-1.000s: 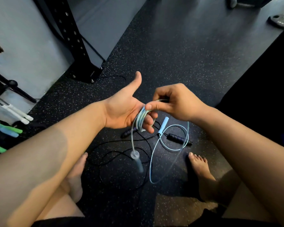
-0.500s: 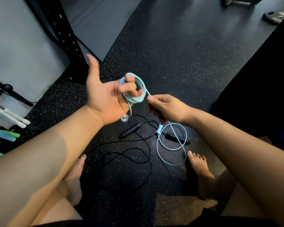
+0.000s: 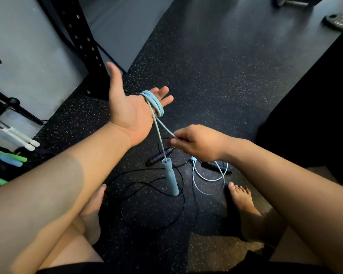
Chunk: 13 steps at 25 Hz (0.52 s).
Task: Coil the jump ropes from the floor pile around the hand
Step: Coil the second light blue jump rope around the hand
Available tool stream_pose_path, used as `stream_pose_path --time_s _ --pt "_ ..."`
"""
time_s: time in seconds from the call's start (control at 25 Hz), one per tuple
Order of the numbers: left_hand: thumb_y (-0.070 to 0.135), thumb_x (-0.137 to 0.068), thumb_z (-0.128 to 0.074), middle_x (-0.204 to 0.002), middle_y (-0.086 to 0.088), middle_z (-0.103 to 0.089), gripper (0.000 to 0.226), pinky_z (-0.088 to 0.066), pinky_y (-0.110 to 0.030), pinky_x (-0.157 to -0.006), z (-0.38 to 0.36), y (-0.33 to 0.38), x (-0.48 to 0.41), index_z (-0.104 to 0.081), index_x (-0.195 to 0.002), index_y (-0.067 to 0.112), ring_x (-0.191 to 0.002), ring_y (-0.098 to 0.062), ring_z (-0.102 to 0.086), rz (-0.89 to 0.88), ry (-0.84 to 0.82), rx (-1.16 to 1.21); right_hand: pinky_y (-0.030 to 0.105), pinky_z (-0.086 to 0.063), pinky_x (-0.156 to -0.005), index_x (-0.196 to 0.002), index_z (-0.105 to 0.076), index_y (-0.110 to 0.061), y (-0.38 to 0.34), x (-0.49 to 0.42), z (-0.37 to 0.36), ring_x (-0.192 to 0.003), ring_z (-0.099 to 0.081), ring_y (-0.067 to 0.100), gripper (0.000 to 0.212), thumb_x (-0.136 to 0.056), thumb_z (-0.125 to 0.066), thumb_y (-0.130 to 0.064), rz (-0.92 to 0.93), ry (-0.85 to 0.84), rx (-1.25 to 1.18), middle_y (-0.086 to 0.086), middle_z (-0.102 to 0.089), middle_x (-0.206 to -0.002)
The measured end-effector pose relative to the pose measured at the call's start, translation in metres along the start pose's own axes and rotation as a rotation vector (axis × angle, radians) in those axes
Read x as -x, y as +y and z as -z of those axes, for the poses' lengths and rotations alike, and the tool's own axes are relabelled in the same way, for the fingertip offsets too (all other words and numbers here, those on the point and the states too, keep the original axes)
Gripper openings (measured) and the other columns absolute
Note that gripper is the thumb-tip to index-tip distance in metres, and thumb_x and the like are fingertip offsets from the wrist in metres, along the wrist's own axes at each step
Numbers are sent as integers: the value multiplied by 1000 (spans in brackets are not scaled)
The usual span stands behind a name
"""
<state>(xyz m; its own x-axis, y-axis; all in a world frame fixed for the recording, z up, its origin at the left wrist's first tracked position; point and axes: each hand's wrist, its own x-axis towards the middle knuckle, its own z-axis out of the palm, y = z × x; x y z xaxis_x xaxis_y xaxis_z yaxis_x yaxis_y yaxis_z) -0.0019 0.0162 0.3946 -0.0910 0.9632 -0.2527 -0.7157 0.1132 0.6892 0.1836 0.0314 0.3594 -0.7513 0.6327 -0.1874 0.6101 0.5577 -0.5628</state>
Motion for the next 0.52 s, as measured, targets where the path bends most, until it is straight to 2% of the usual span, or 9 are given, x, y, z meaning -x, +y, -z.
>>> stream_pose_path --time_s 0.08,0.16,0.24,0.32,0.36,0.44,0.52 --pt "86 -89 -24 -131 -23 -58 110 -53 -52 -103 -1 -5 -1 -41 -142 -8 -107 -29 -73 57 54 -291 28 -35 -54 -82 -60 -8 -1 0 6 -54 -41 13 36 -103 -50 -35 65 70 45 -2 -48 -58" --pt "90 -86 -16 -125 -21 -69 114 -46 -47 -110 3 -11 -1 -47 -140 -5 -109 -27 -73 229 5 -601 31 -41 -57 -88 -69 -13 -1 2 14 -55 -48 15 32 -101 -55 -38 117 141 81 -1 -58 -62" --pt "98 -76 -9 -123 -21 -71 127 -30 -47 -121 6 -16 0 -56 -136 -4 -118 -26 -69 414 -188 -775 35 -49 -62 -94 -76 -19 0 4 22 -62 -62 16 27 -96 -63 -43 147 196 61 0 -71 -73" --pt "99 -72 1 -113 -22 -74 131 -18 -50 -125 6 -17 2 -73 -118 1 -117 -24 -68 513 -370 -880 36 -50 -58 -84 -76 -20 1 6 28 -61 -64 15 32 -88 -69 -51 154 232 18 0 -72 -71" --pt "97 -73 5 -105 -21 -75 131 -20 -52 -124 4 -17 3 -77 -107 1 -110 -24 -71 538 -415 -919 36 -47 -54 -75 -72 -18 1 5 30 -56 -59 14 38 -84 -72 -55 149 248 5 0 -68 -65" --pt "94 -74 9 -92 -22 -72 131 -38 -47 -112 -2 -16 8 -73 -95 -6 -97 -31 -72 572 -443 -980 35 -37 -48 -63 -60 -11 4 5 33 -49 -43 12 50 -77 -78 -56 129 276 -41 2 -56 -54" --pt "93 -76 8 -79 -19 -68 122 -49 -35 -88 -4 -15 10 -66 -84 -4 -87 -35 -71 585 -443 -1007 31 -29 -48 -60 -54 -9 6 6 33 -49 -34 9 55 -74 -79 -56 110 264 -105 1 -44 -51"
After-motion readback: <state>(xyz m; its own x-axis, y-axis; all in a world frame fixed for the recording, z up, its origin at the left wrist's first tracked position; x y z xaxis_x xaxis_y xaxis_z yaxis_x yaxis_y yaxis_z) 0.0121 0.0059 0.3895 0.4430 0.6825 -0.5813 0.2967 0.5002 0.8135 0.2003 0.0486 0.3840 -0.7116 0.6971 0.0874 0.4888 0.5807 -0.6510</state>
